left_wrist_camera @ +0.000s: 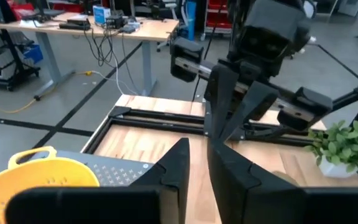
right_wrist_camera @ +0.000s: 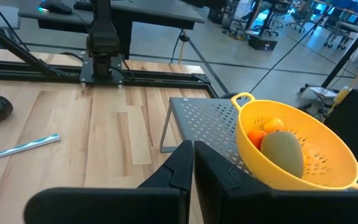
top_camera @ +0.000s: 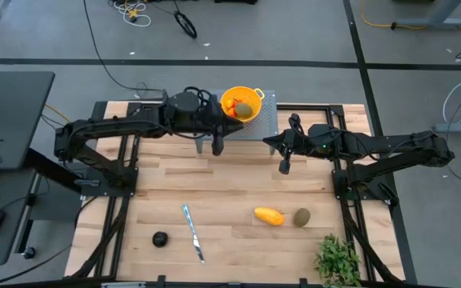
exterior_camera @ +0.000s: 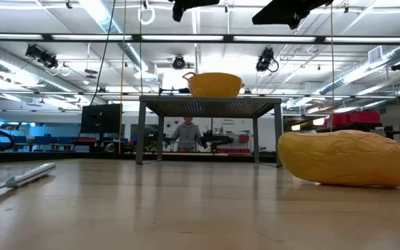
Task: Pick & Place Fruit
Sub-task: Put the kiwi into the yellow colander bowl on the shelf
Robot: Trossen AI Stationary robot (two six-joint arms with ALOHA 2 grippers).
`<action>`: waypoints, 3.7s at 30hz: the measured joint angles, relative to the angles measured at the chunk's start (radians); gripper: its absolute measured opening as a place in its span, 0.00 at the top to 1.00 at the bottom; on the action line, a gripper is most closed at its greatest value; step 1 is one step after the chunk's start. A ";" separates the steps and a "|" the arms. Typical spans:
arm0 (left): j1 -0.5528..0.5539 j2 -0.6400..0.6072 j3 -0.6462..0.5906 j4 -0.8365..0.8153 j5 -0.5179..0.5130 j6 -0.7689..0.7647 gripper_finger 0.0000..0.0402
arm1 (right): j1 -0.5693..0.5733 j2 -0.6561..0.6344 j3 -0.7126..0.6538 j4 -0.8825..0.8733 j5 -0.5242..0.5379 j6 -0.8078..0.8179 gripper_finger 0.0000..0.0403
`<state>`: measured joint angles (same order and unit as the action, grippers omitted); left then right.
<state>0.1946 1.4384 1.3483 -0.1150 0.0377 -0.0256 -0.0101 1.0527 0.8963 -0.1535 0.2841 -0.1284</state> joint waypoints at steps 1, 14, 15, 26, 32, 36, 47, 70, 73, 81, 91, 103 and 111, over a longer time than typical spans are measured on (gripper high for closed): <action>-0.001 0.000 0.000 -0.003 0.000 -0.002 0.85 | 0.000 0.000 0.000 0.000 0.000 0.000 0.94; -0.095 -0.058 0.000 -0.053 0.118 -0.027 0.98 | 0.000 0.000 0.000 0.000 -0.007 0.043 0.94; -0.105 -0.067 0.000 -0.064 0.117 -0.027 0.99 | 0.000 0.000 0.000 0.000 -0.008 0.043 0.94; -0.209 -0.167 0.000 -0.149 -0.012 0.021 0.98 | 0.001 0.000 0.000 0.002 -0.008 0.042 0.94; -0.220 -0.173 0.000 -0.154 -0.045 0.022 0.99 | 0.003 0.000 0.000 0.024 -0.008 0.042 0.94; -0.220 -0.173 0.000 -0.183 -0.045 0.014 0.98 | 0.017 0.000 0.000 0.031 -0.007 0.033 0.94; -0.284 -0.172 0.000 -0.340 -0.047 0.004 0.99 | 0.059 0.000 0.000 0.031 -0.007 0.031 0.94; -0.358 -0.311 -0.015 -0.485 -0.181 0.004 1.00 | 0.174 -0.001 0.000 0.076 -0.006 0.007 0.94; -0.358 -0.352 -0.015 -0.512 -0.207 0.004 1.00 | 0.174 -0.001 0.000 0.076 -0.006 0.007 0.94; -0.357 -0.488 -0.015 -0.542 -0.316 0.017 1.00 | 0.174 -0.001 0.000 0.089 -0.006 0.007 0.94; -0.357 -0.635 -0.015 -0.612 -0.415 0.015 1.00 | 0.174 -0.001 0.000 0.091 -0.005 0.007 0.94; -0.357 -0.693 -0.097 -0.544 -0.426 0.039 1.00 | 0.174 -0.001 0.000 0.091 0.015 0.007 0.94; -0.357 -0.820 -0.295 -0.402 -0.401 0.006 1.00 | 0.174 -0.001 0.000 0.091 0.029 0.007 0.94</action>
<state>-0.1619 0.6180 1.0533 -0.5174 -0.3635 -0.0198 0.1642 1.0515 0.8963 -0.0624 0.3134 -0.1211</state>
